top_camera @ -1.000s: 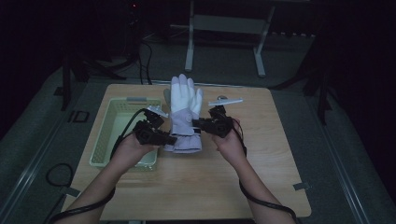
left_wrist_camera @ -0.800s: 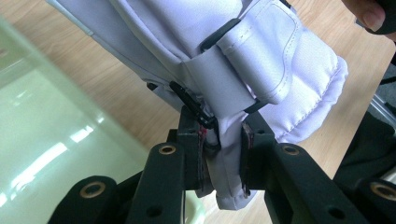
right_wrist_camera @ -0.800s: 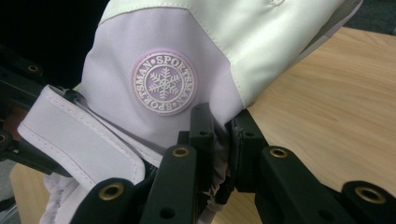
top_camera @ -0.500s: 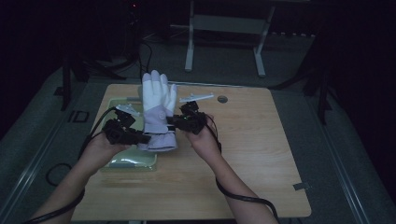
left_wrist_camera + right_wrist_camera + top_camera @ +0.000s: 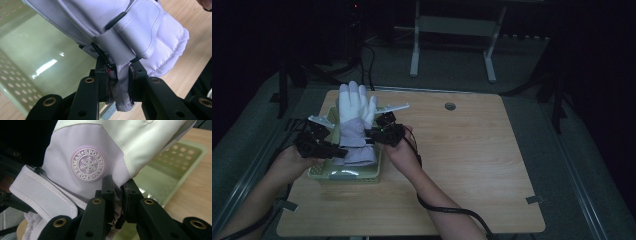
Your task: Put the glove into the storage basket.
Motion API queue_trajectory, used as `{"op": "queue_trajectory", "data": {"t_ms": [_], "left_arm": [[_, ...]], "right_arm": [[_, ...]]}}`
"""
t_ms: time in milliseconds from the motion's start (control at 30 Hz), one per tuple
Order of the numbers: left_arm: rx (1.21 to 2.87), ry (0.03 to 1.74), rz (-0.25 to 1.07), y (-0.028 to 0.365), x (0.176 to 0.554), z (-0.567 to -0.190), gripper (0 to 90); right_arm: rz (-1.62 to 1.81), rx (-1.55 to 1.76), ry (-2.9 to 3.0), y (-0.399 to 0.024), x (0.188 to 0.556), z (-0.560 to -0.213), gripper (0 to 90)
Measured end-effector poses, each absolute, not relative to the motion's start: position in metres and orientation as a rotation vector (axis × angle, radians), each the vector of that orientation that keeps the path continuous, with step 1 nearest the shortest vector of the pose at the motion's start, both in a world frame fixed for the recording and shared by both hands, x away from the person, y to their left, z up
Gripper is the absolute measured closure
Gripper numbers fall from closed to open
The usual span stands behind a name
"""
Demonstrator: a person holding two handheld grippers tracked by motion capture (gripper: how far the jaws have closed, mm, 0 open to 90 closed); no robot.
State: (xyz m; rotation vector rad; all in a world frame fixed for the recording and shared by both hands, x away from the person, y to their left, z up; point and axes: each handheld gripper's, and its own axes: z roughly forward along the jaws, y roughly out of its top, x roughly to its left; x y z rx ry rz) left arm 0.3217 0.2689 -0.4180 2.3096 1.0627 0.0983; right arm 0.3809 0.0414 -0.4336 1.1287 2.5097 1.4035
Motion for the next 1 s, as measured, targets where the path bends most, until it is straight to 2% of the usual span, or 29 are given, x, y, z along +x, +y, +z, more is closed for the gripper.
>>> {"op": "queue_trajectory", "data": {"t_ms": [533,667,1000], "left_arm": [[2.336,1.180,-0.048,0.281,0.342,-0.483,74.2],[2.351,1.207,-0.105,0.279,0.347,-0.496,74.1],[2.373,1.280,-0.137,0.276,0.351,-0.514,73.2]], "right_arm": [[1.158,1.218,2.613,0.070,0.393,-0.490,81.5],[1.059,1.238,2.660,0.075,0.396,-0.500,81.3],[0.882,1.222,2.708,0.088,0.398,-0.511,79.6]]}}
